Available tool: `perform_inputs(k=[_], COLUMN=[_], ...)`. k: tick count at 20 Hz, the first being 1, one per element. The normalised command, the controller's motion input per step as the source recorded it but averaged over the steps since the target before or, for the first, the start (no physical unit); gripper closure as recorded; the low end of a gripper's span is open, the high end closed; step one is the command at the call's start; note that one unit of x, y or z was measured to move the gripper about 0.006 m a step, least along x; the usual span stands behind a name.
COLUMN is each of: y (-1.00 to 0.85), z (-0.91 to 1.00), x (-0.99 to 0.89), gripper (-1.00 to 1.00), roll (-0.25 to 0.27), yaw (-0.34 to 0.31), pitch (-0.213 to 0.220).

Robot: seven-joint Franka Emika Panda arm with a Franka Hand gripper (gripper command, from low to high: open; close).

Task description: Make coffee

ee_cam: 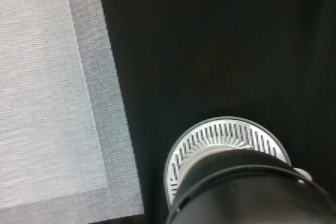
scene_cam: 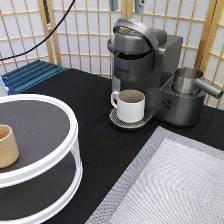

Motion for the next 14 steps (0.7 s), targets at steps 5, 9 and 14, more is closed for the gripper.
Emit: perform_inputs(k=[5, 9, 14], y=[-0.23, -0.57, -0.47], z=[-0.55, -0.69, -0.32], x=[0.36, 0.07, 0.0], gripper=[-1.0, -1.0, -1.0], roll=[0.0, -0.015, -0.009], yaw=[-0.103, -0.096, -0.096], pitch=[0.004, 0.026, 0.062])
